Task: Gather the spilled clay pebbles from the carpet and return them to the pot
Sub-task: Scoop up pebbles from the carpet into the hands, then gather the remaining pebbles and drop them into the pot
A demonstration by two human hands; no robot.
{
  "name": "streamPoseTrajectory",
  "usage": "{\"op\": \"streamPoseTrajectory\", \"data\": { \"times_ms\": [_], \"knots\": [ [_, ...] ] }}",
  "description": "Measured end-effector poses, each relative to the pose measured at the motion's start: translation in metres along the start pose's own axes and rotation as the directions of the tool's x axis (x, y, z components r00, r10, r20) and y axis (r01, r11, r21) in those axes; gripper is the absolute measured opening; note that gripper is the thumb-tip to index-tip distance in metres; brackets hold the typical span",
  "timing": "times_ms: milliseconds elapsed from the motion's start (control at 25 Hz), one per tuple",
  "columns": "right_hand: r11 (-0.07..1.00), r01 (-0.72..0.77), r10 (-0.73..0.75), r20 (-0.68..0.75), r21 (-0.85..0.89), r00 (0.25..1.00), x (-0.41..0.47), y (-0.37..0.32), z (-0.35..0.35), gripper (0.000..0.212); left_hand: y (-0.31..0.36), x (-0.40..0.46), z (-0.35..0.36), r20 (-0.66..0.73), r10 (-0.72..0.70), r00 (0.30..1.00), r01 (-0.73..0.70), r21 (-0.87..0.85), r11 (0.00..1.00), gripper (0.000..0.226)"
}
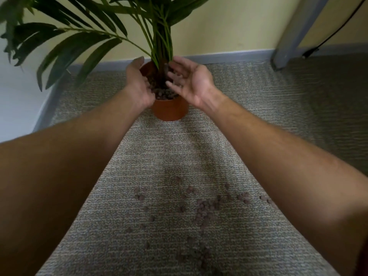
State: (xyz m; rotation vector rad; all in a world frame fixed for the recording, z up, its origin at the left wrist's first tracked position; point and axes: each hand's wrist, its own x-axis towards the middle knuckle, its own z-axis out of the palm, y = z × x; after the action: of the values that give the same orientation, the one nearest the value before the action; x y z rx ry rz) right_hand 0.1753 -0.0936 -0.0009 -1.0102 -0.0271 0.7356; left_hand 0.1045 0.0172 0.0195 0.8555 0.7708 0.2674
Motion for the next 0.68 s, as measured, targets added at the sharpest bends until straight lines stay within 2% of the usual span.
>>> {"op": "streamPoseTrajectory", "data": {
  "times_ms": [80,160,240,320,360,400,440,480,560,680],
  "knots": [
    [0.992,0.050,-0.054,-0.029,-0.116,0.998,-0.016,0.005,-0.026,0.036,-0.009,-0.005,-0.015,-0.133,0.203,0.970,-0.180,0.167,0.969,0.027],
    [0.913,0.061,-0.108,-0.094,-0.404,0.990,-0.047,0.026,-0.068,0.032,-0.036,-0.014,-0.042,-0.195,0.414,0.889,-0.300,0.434,0.849,0.019],
    [0.682,0.018,-0.183,-0.147,-0.731,0.972,-0.087,0.061,-0.120,0.030,-0.079,-0.027,-0.084,-0.113,0.506,0.855,-0.288,0.708,0.645,0.029],
    [0.313,-0.050,-0.292,-0.146,-0.949,0.945,-0.133,0.093,-0.173,0.033,-0.126,-0.041,-0.132,-0.039,0.474,0.880,-0.173,0.902,0.396,0.047],
    [0.145,-0.090,-0.356,-0.137,-0.985,0.925,-0.156,0.103,-0.198,0.036,-0.147,-0.050,-0.155,-0.017,0.457,0.889,-0.114,0.959,0.259,0.052],
    [0.033,-0.154,-0.417,-0.153,-0.988,0.896,-0.178,0.110,-0.220,0.041,-0.164,-0.057,-0.177,0.005,0.437,0.900,-0.064,0.991,0.121,0.054],
    [-0.021,-0.238,-0.466,-0.201,-0.971,0.862,-0.199,0.114,-0.241,0.048,-0.178,-0.065,-0.196,0.013,0.408,0.913,-0.020,1.000,0.014,0.055],
    [-0.034,-0.326,-0.494,-0.268,-0.945,0.827,-0.217,0.117,-0.258,0.055,-0.190,-0.072,-0.211,-0.001,0.372,0.928,0.020,0.999,-0.048,0.057],
    [-0.043,-0.475,-0.490,-0.396,-0.879,0.777,-0.246,0.124,-0.282,0.066,-0.206,-0.083,-0.232,-0.028,0.291,0.956,0.062,0.992,-0.110,0.067],
    [-0.126,-0.580,-0.463,-0.469,-0.805,0.752,-0.275,0.140,-0.297,0.076,-0.220,-0.096,-0.235,0.071,0.193,0.979,-0.045,0.989,-0.138,0.073]
  ]
}}
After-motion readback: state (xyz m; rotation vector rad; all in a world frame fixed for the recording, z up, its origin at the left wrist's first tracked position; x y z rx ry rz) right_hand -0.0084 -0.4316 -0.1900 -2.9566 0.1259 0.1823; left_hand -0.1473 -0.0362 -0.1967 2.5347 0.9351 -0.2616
